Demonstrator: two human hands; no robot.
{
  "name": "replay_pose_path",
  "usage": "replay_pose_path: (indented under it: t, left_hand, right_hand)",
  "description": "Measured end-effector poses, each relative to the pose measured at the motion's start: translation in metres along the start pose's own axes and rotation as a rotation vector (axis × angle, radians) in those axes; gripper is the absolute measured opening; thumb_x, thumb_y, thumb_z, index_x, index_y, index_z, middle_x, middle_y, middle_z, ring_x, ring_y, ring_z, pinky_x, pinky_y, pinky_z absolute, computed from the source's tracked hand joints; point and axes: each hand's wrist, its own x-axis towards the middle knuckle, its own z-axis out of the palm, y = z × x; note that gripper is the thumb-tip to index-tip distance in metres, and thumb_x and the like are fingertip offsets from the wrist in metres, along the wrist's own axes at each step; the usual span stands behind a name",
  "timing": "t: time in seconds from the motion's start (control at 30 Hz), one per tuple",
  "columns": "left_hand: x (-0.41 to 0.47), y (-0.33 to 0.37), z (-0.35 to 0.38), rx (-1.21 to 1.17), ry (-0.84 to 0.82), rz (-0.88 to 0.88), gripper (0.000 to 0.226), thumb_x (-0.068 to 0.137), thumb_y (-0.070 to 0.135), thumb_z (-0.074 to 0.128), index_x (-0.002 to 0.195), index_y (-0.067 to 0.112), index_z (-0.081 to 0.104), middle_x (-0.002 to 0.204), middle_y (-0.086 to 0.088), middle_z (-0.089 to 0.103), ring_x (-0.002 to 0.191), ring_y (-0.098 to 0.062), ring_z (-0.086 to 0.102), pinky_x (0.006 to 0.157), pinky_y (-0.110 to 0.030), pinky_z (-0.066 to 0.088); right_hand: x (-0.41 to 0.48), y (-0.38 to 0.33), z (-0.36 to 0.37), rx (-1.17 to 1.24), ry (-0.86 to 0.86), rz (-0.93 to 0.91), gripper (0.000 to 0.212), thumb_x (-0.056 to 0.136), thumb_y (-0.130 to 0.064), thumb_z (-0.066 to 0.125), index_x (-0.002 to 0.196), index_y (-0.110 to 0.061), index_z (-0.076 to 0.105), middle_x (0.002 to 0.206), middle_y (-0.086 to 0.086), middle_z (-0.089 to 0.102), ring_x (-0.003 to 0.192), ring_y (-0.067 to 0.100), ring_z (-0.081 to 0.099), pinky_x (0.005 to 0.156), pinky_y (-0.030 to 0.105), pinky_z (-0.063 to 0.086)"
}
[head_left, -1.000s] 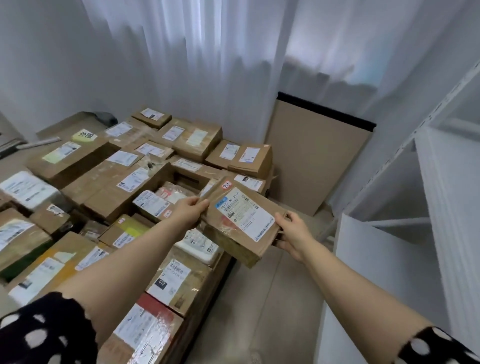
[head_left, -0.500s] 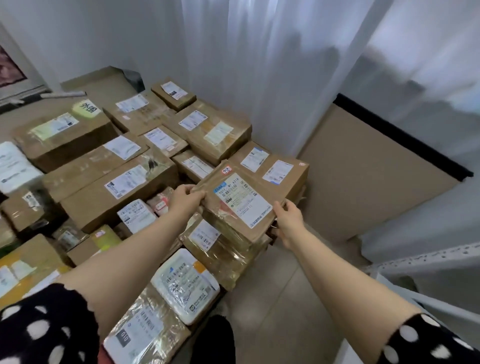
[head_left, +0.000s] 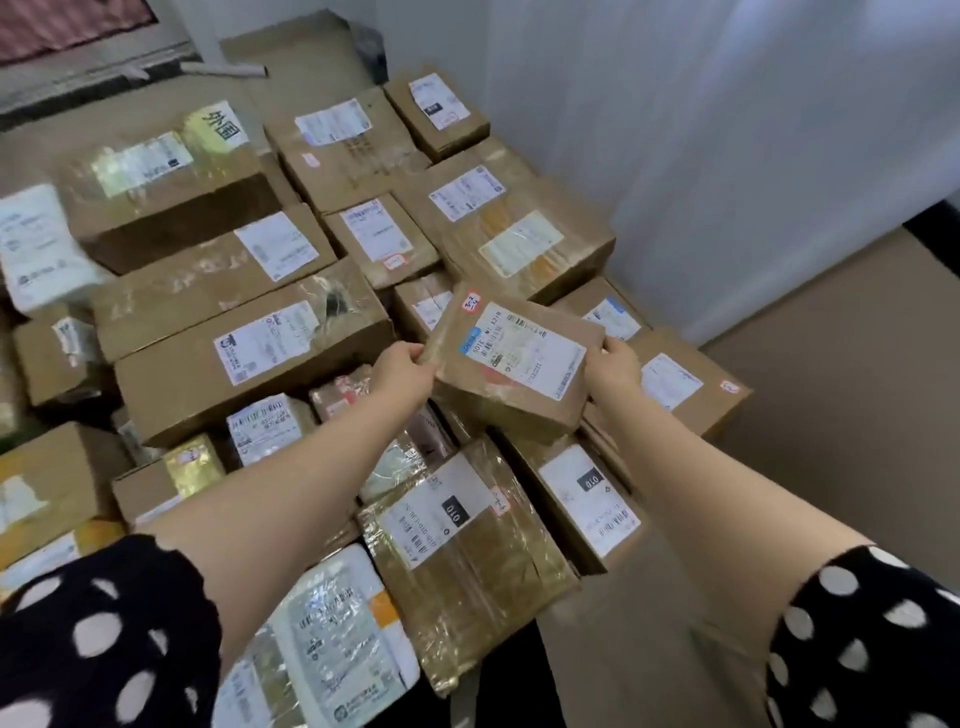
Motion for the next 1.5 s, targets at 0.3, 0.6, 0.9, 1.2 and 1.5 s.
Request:
replay_pose_path:
  t: [0.3,0.6,0.9,1.2,1.5]
  left_hand:
    - [0.018,-0.004,0.036,0.098,-0.043,-0.060,0.011,0.093,0.020,0.058,0.090,0.015,0.067,0.070,0.004,0.057,0.072,-0.016,0.053,0.060,-0.027,0.041]
    - [0.018,-0.031,0.016,-0.123,0.116,-0.409,0.029,0.095,0.012,0.034,0.103,0.001,0.059,0.097,-0.018,0.058,0.099,-0.034,0.055,0.083,-0.036,0.042]
    - [0.034,-0.078,0.007,-0.169,0.062,-0.585,0.037,0.095,0.010,0.043,0.127,-0.006,0.052,0.128,-0.024,0.055,0.118,-0.038,0.053,0.099,-0.040,0.044]
    - [0.044,-0.084,0.026,-0.091,0.171,-0.752,0.069,0.097,0.026,0.046,0.151,0.006,0.010,0.156,-0.020,0.003,0.141,-0.035,0.020,0.116,-0.041,0.020]
    - [0.053,-0.098,0.014,-0.120,0.212,-0.741,0.052,0.094,0.016,0.043,0.143,0.000,0.029,0.147,-0.018,0.028,0.132,-0.035,0.032,0.109,-0.039,0.030]
  right_hand:
    - [0.071,-0.011,0.017,-0.371,-0.073,-0.093,0.039,0.097,-0.008,0.035,0.134,-0.013,0.044,0.129,0.009,0.053,0.110,0.028,0.055,0.077,0.033,0.044]
    - [0.005,-0.019,0.065,-0.525,-0.080,-0.892,0.044,0.080,0.002,0.042,0.118,-0.005,0.062,0.121,0.017,0.057,0.111,0.037,0.051,0.096,0.047,0.041]
    - [-0.033,0.027,0.173,-0.801,-0.807,-0.469,0.031,0.092,-0.002,0.042,0.119,-0.001,0.056,0.117,0.018,0.061,0.112,0.034,0.055,0.090,0.037,0.046]
    - [-0.012,0.052,0.200,-0.843,-0.824,-0.325,0.029,0.097,-0.008,0.045,0.123,-0.003,0.056,0.119,0.014,0.060,0.092,0.016,0.048,0.087,0.026,0.041]
    - [-0.018,0.046,0.195,-0.742,-0.752,-0.234,0.033,0.090,0.003,0.037,0.113,0.000,0.060,0.111,0.019,0.062,0.105,0.034,0.056,0.092,0.037,0.047]
